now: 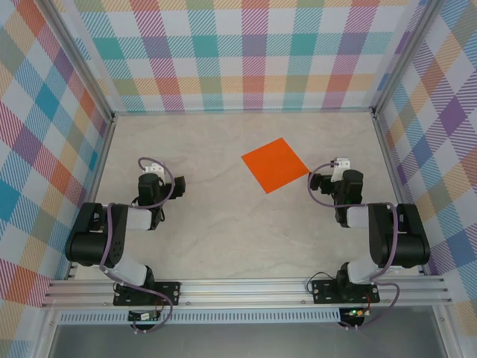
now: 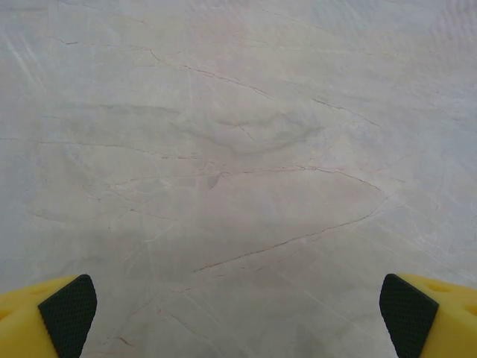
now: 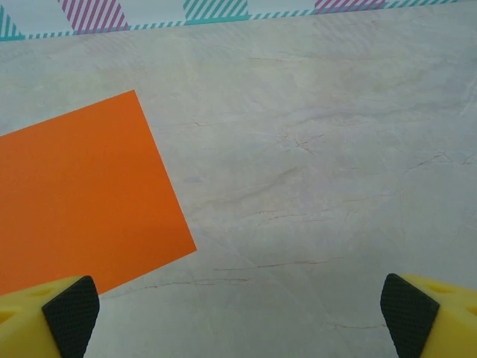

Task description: Fold a paper plane with a square sheet of paper (pick it up from the middle)

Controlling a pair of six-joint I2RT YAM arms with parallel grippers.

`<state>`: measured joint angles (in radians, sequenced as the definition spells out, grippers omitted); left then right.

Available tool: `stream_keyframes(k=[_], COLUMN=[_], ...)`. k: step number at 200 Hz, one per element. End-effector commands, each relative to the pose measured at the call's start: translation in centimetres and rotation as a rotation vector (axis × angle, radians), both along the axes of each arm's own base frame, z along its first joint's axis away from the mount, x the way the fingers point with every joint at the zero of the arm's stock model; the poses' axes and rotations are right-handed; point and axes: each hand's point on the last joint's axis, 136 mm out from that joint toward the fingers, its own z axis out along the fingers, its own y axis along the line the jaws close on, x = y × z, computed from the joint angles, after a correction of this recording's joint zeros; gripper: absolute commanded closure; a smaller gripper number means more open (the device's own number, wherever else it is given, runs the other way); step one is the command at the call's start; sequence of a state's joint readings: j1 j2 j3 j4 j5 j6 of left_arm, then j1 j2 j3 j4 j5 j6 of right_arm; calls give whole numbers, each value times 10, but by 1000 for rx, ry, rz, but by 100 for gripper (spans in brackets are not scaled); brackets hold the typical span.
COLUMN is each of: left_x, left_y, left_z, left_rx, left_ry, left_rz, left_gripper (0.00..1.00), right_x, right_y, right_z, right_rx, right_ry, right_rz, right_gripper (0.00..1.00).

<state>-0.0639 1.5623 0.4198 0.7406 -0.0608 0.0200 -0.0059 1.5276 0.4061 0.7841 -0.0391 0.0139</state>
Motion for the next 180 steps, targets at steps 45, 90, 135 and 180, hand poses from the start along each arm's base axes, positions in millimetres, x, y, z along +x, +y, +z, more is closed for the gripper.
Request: stream_keyframes(k=[45, 90, 135, 180], left_x=[8, 8, 9, 7], left_y=[-1, -1, -1, 2], left_z=[13, 13, 14, 16], left_rx=[7, 7, 6, 9], left_ry=[-52, -52, -55, -57], left_rz=[-9, -10, -8, 7], left_gripper=[0, 0, 0, 0], right_x=[5, 6, 6, 7], right_y=[3, 3, 3, -2], right_z=[8, 9, 9, 16], right_rx=[7, 6, 6, 6], right_ry=[-22, -23, -23, -27], right_rz=[21, 19, 20, -10], right_gripper=[0, 0, 0, 0])
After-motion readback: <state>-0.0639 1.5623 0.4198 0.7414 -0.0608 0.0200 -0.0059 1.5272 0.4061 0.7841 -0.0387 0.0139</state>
